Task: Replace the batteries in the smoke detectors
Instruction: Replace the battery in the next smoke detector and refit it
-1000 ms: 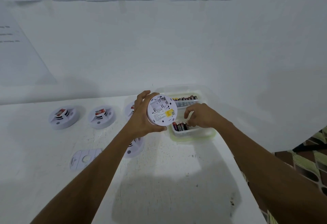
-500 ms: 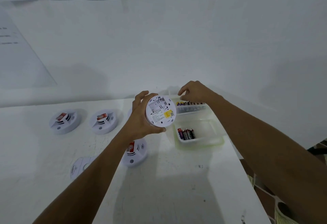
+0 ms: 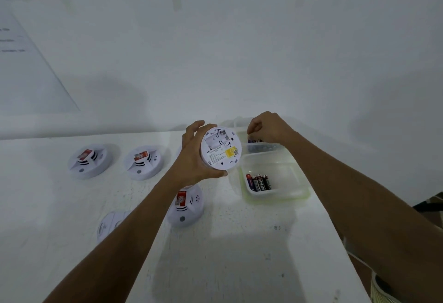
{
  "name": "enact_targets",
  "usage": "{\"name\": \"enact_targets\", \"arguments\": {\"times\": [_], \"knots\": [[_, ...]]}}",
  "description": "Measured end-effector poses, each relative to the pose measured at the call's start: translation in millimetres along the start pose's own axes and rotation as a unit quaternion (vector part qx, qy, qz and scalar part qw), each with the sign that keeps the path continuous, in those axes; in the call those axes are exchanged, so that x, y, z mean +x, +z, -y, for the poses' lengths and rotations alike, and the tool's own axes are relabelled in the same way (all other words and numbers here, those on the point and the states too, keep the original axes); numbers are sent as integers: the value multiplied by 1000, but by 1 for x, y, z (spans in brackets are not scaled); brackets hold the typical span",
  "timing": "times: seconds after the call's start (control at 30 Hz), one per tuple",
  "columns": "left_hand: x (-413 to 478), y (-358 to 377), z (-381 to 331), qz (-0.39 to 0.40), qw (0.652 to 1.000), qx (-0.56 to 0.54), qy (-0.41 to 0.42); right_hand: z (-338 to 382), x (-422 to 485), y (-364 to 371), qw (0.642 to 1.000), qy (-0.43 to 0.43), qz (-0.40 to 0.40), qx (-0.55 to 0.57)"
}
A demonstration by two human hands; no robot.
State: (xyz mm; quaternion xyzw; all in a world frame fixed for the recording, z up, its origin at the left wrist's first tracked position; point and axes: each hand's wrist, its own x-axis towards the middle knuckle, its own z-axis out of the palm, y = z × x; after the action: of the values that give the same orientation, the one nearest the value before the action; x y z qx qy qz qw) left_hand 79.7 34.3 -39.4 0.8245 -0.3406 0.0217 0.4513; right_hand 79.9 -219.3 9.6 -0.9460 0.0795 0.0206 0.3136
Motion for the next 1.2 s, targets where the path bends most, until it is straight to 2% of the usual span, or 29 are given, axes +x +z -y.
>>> {"name": "enact_targets", "arguments": {"times": [0.1, 0.17, 0.23, 0.3, 0.57, 0.67, 0.77, 0.9, 1.07, 1.13, 1.2], "knots": [[1, 0, -3, 1, 1000, -5, 4, 7, -21, -7, 988, -14, -97, 120], [2, 1, -6, 2, 1000, -10, 3, 15, -41, -12, 959, -20, -151, 240], [2, 2, -10, 0, 1000, -11, 6, 25, -62, -13, 928, -31, -171, 330], [2, 4, -15, 1, 1000, -7, 17, 36, -79, -6, 914, -36, -181, 362], [-3, 8, -27, 6, 998, -28, 55, 60, -102, 52, 924, -58, -268, 267], [-6, 2, -30, -24, 996, -36, 81, 61, -107, 63, 925, -106, -291, 221], [-7, 0, -25, -26, 994, -55, 86, 53, -110, 68, 931, -154, -286, 169], [-6, 3, -19, -1, 998, -47, 49, 45, -108, 67, 935, -199, -273, 112], [0, 2, -16, 11, 998, -60, 33, 36, -100, 53, 941, -210, -210, 162], [3, -3, -16, 10, 998, -48, 29, 33, -91, 39, 942, -191, -182, 207], [4, -8, -15, 11, 999, -44, 19, 25, -73, 22, 947, -143, -197, 208]]}}
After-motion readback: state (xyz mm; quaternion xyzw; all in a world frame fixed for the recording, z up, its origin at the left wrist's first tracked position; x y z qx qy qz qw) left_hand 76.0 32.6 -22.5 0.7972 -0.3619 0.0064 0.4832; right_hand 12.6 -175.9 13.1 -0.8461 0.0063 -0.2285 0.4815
